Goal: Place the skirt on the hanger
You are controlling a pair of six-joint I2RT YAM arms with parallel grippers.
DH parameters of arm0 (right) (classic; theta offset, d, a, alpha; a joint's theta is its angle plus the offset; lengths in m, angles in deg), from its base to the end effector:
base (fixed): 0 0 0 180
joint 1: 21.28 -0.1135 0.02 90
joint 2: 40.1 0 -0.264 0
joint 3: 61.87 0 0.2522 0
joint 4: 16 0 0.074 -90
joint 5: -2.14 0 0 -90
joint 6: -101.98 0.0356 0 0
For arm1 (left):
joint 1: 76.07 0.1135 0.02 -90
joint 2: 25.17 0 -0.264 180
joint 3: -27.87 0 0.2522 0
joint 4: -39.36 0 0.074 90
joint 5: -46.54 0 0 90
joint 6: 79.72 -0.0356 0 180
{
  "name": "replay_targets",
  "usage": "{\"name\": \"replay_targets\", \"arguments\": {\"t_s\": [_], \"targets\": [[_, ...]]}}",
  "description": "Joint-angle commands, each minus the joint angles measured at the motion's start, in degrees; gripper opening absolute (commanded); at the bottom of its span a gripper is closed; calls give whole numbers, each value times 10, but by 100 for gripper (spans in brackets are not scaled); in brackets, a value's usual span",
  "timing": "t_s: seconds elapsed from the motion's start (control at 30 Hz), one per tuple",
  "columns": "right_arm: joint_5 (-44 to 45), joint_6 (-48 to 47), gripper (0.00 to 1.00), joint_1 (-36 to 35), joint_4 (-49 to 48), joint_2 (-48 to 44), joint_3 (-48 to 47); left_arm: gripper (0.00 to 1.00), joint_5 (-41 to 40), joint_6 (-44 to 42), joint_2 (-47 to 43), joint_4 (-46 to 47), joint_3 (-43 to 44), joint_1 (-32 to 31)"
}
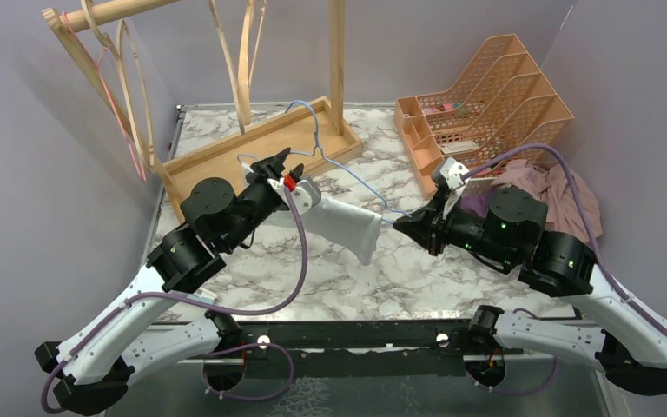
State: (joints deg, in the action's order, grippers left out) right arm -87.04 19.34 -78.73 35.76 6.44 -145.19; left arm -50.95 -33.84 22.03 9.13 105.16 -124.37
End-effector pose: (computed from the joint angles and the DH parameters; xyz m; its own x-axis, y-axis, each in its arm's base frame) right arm 0.0791 0.1230 0.4278 -0.2449 -0.1457 -0.9585 -0.8107 0.5730 0.1201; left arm 0.1153 -0.1225 0.4334 0.4538 0.5282 -0.7177 0.4703 0.5421 0.6964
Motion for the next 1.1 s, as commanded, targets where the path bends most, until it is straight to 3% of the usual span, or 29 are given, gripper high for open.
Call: {"name": "replay_targets", "arguments": {"t_s": [0.0,0.1,0.33,0.47,0.67,1.07], "targets": [[75,-17,1,0,-156,-13,3,46,-19,59,-7,52,23,0],[101,-30,1,0,-175,-7,4,57,-39,76,0,75,34,-1],[222,-31,1,0,-185,29,-20,68,-102,143,-2,121,45,-1],[254,-43,1,0,-193,51,-24,68,-143,249,-8,147,14,0],[200,-65,1,0,-192,55,-2,68,-162,287,-28,143,-21,-1],[292,-9,1,-1,-236,69,59,68,-100,363,-106,95,-118,-1]]}}
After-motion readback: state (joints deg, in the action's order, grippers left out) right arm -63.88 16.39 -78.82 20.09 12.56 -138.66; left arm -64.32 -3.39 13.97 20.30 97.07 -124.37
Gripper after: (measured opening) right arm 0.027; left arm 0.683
